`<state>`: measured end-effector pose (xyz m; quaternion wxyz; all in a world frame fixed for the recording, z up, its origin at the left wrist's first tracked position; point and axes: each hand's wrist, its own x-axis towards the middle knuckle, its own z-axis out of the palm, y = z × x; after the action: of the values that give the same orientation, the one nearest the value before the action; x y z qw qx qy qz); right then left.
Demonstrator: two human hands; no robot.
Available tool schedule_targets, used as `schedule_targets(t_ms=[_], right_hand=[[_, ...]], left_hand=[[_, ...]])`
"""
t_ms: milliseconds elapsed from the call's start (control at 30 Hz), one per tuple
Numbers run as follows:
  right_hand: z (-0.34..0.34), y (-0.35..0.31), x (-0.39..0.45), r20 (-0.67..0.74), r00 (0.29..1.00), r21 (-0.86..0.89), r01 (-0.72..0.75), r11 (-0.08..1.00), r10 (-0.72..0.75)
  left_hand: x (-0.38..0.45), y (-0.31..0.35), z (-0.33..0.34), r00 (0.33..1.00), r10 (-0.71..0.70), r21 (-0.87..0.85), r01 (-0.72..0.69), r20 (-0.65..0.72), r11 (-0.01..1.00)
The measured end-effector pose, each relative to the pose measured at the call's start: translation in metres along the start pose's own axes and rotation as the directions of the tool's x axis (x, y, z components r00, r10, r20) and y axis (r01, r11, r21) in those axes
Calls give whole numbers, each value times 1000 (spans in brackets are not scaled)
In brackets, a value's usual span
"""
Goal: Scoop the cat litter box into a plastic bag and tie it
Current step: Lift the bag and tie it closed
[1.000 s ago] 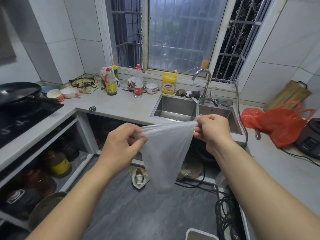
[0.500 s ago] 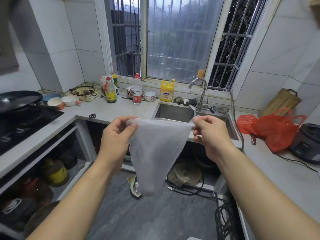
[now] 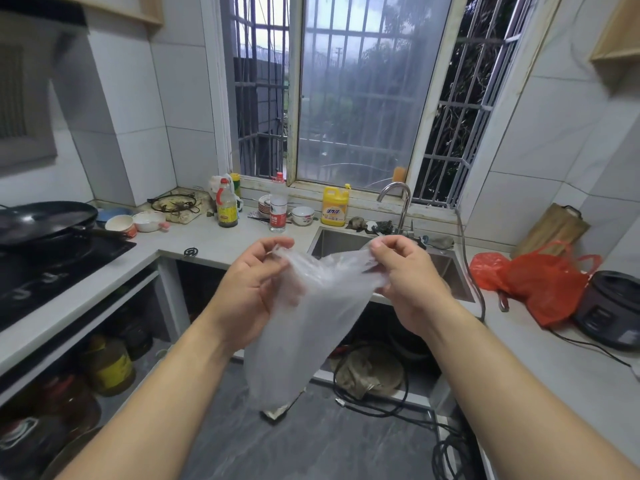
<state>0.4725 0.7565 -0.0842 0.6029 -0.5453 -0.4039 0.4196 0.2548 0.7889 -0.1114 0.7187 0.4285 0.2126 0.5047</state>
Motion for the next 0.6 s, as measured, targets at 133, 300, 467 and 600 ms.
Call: schedule_targets(t_ms=[133,300,467,600], right_hand=[[12,-11,-11,67,998,13,20,1000,-21],[25,-25,-18,61,993,-103,106,989,-100],[14,-30,-18,-52,996,-121,66,990,-73],[13,-23,-28,16,997,-149,80,986,-79]], left_hand=[[-7,5,4,994,79,237,-95,77,967],[-18,17,16,984,157,415,-176,79,893],[-21,27,6,957,241,278,-190,-163,942],[-22,34,-3,905,313,251,-244,-289,937]])
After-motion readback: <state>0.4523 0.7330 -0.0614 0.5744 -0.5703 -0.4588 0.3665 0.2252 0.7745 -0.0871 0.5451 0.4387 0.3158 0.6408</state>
